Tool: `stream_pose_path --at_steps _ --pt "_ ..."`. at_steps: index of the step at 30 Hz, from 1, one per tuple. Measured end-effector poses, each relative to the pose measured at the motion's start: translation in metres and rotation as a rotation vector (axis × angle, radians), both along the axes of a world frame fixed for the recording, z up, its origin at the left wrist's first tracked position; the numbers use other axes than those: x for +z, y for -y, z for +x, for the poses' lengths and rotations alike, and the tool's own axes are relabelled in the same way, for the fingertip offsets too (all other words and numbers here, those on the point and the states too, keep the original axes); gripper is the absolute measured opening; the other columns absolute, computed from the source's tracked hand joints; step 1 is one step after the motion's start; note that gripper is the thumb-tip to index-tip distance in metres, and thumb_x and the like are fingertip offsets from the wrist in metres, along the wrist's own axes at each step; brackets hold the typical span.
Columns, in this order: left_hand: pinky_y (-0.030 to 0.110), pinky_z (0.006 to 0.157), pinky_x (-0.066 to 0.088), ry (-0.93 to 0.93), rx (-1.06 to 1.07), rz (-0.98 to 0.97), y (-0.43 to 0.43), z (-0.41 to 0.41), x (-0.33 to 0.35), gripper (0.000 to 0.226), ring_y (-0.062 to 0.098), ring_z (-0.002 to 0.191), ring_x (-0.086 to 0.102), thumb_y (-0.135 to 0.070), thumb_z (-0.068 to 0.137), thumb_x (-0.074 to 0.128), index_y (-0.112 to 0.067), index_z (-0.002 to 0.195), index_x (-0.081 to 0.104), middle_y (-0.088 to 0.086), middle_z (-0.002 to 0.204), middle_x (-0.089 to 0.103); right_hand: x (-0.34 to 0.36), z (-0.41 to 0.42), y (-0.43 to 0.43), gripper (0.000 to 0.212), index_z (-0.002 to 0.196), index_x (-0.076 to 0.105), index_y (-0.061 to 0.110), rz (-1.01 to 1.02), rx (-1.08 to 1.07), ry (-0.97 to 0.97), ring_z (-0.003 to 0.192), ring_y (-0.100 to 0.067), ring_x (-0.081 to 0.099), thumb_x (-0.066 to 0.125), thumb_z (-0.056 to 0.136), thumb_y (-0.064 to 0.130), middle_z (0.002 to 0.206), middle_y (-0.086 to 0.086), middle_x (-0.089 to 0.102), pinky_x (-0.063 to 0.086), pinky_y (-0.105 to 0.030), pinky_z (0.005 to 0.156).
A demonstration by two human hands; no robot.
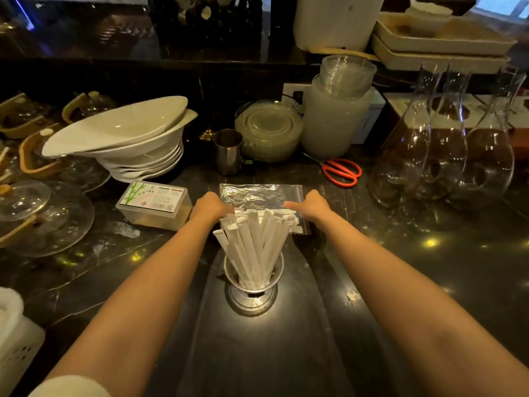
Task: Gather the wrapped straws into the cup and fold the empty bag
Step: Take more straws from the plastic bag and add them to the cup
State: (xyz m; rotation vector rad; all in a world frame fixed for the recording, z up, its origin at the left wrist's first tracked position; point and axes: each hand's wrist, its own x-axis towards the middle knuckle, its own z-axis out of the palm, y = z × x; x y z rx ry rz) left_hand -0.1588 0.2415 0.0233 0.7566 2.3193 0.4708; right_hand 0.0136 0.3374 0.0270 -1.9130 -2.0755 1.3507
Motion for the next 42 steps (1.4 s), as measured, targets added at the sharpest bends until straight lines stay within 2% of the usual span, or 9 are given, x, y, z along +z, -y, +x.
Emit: stream_pose_path --at_steps 3,6,11,14,18,23,26,35,42 --pt "0.041 0.083 0.042 -0.007 0.035 0.009 -0.004 0.004 -0.003 0.021 0.04 0.107 0.053 -0.014 0.085 0.055 0.007 0.083 0.055 0.027 0.118 0.057 -0.013 0.0 0.0 0.084 0.135 0.031 -0.001 0.001 -0.037 0.045 0.125 -0.036 0.045 0.07 0.074 0.042 0.139 -0.02 0.043 0.043 -0.047 0.101" --pt "0.034 0.074 0.036 0.03 0.087 0.016 -0.006 0.007 -0.004 0.035 0.038 0.104 0.053 -0.009 0.087 0.052 -0.005 0.056 0.036 0.027 0.111 0.056 -0.018 -0.002 0.002 0.077 0.132 0.037 0.0 0.002 -0.061 0.065 0.12 -0.036 0.05 0.072 0.073 0.036 0.135 -0.021 0.046 0.047 -0.045 0.097" --pt "0.03 0.071 0.036 0.135 0.165 0.05 -0.006 0.006 -0.007 0.03 0.032 0.092 0.051 -0.008 0.086 0.054 -0.002 0.059 0.043 0.025 0.105 0.054 -0.021 0.001 0.003 0.045 0.118 0.052 -0.005 0.056 -0.074 0.073 0.112 -0.035 0.056 0.064 0.08 0.016 0.123 -0.02 0.056 0.049 -0.04 0.087" --pt "0.027 0.057 0.042 0.229 0.149 0.061 -0.003 0.004 -0.007 0.017 0.025 0.087 0.051 -0.011 0.085 0.057 0.006 0.081 0.057 0.014 0.08 0.053 -0.021 0.007 0.005 0.019 0.078 0.055 0.002 0.041 -0.079 0.047 0.093 -0.028 0.057 0.068 0.077 0.015 0.099 -0.018 0.056 0.048 -0.036 0.072" --pt "0.017 0.047 0.036 0.295 0.124 0.109 0.002 0.001 -0.003 0.034 0.012 0.058 0.038 -0.006 0.088 0.05 -0.013 0.056 0.042 0.001 0.063 0.04 -0.025 0.011 0.006 0.034 0.061 0.04 0.009 -0.012 -0.131 -0.006 0.08 -0.025 0.051 0.067 0.08 0.016 0.079 -0.011 0.052 0.043 -0.03 0.063" --pt "0.014 0.046 0.037 0.326 0.126 0.233 0.008 0.005 0.01 0.023 0.009 0.056 0.038 0.002 0.085 0.05 -0.015 0.072 0.058 0.004 0.066 0.048 -0.019 0.012 0.009 0.034 0.058 0.04 0.011 -0.045 -0.153 -0.109 0.057 -0.019 0.042 0.059 0.086 0.015 0.073 -0.009 0.049 0.035 -0.026 0.048" --pt "0.026 0.054 0.038 0.341 0.186 0.396 0.009 0.001 0.027 0.022 0.017 0.056 0.043 -0.005 0.082 0.057 -0.01 0.062 0.053 0.012 0.068 0.051 0.002 0.007 0.005 0.03 0.06 0.041 0.014 0.015 -0.155 -0.239 0.061 -0.018 0.044 0.055 0.087 0.013 0.067 -0.005 0.046 0.041 -0.033 0.059" --pt "0.019 0.035 0.032 0.117 0.134 0.73 0.008 -0.002 0.112 0.031 0.013 0.051 0.034 -0.017 0.09 0.047 -0.019 0.06 0.039 0.001 0.062 0.042 0.095 0.003 0.01 0.015 0.078 0.042 0.013 0.296 -0.075 -0.572 0.063 -0.009 0.036 0.047 0.091 0.017 0.068 0.003 0.039 0.037 -0.024 0.061" --pt "0.023 0.046 0.029 0.085 0.256 0.837 0.059 0.014 0.125 0.026 0.011 0.057 0.034 -0.022 0.089 0.047 -0.022 0.064 0.04 -0.003 0.065 0.04 0.128 0.013 0.054 0.015 0.076 0.043 0.015 0.322 0.015 -0.709 0.072 -0.013 0.042 0.05 0.089 0.02 0.072 0.003 0.043 0.041 -0.028 0.063"
